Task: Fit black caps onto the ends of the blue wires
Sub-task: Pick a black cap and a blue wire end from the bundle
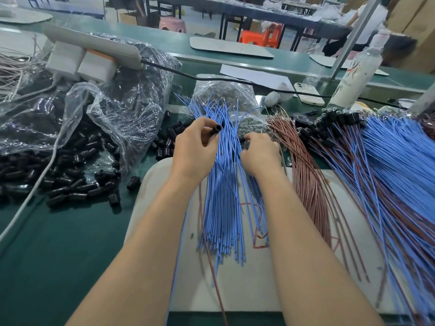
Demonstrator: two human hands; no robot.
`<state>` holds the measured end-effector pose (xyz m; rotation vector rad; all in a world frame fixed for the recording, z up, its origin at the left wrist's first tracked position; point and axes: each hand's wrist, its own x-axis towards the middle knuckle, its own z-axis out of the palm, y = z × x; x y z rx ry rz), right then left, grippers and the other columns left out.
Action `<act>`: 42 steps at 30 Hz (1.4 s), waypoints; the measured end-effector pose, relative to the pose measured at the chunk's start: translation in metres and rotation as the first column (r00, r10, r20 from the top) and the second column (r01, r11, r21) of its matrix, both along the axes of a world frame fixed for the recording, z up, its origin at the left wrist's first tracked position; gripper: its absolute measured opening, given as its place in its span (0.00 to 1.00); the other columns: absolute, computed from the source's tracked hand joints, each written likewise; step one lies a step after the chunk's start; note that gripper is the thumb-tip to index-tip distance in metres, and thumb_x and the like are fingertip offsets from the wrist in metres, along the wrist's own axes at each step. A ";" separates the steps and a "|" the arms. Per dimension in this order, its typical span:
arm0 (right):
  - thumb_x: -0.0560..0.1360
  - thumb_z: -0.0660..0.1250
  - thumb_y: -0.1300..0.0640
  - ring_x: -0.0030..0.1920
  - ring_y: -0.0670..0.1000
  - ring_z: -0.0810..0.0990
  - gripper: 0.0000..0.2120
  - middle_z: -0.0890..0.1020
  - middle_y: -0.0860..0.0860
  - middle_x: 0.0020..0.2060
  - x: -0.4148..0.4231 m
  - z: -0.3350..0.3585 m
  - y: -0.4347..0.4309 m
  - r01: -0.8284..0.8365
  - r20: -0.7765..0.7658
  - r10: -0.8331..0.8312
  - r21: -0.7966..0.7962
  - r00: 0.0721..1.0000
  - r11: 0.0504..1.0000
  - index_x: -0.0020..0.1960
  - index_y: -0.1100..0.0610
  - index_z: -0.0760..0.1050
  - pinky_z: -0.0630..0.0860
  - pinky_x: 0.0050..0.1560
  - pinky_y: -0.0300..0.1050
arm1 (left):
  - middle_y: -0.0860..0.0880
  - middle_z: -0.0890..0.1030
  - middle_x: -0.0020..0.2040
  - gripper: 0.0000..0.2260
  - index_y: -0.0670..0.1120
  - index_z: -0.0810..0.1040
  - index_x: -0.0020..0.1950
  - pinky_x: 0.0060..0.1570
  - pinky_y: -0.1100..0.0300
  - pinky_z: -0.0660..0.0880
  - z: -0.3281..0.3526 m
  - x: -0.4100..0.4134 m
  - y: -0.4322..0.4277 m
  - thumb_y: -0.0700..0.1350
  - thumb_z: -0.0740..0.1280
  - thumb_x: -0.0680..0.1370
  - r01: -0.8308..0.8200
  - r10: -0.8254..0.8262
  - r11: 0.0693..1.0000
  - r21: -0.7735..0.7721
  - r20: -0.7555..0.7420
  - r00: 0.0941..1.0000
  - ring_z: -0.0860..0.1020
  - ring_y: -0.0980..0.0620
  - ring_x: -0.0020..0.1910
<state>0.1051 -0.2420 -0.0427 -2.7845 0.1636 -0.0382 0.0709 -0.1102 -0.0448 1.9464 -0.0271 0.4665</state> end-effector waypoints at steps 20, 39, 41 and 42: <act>0.75 0.64 0.66 0.41 0.45 0.80 0.12 0.83 0.48 0.42 -0.012 0.006 -0.028 -0.126 0.238 -0.080 0.735 0.968 0.666 0.44 0.50 0.79 0.78 0.48 0.42 | 0.55 0.78 0.40 0.06 0.46 0.77 0.52 0.40 0.79 0.68 0.000 0.000 -0.003 0.38 0.66 0.77 0.029 -0.029 1.000 -0.007 -0.017 0.999 0.76 0.61 0.39; 0.73 0.68 0.67 0.46 0.44 0.83 0.09 0.84 0.49 0.43 -0.030 0.018 -0.018 -0.364 0.406 0.083 0.688 0.910 0.627 0.48 0.55 0.80 0.78 0.53 0.38 | 0.48 0.83 0.48 0.07 0.43 0.77 0.53 0.55 0.64 0.75 0.000 -0.001 -0.005 0.35 0.65 0.77 0.173 -0.174 0.979 -0.109 0.000 0.985 0.81 0.55 0.50; 0.74 0.68 0.67 0.45 0.43 0.83 0.09 0.84 0.47 0.43 -0.031 0.019 -0.016 -0.375 0.418 0.085 0.683 0.904 0.627 0.48 0.54 0.81 0.78 0.52 0.36 | 0.47 0.83 0.49 0.07 0.44 0.76 0.52 0.56 0.62 0.76 0.001 -0.002 -0.006 0.34 0.65 0.77 0.183 -0.184 0.976 -0.114 0.000 0.983 0.81 0.54 0.50; 0.74 0.68 0.66 0.44 0.42 0.83 0.09 0.84 0.47 0.42 -0.032 0.019 -0.015 -0.378 0.422 0.087 0.680 0.902 0.628 0.48 0.54 0.81 0.78 0.52 0.36 | 0.47 0.83 0.48 0.07 0.45 0.76 0.52 0.56 0.62 0.76 0.001 -0.002 -0.006 0.34 0.65 0.77 0.188 -0.189 0.976 -0.113 0.000 0.982 0.81 0.55 0.49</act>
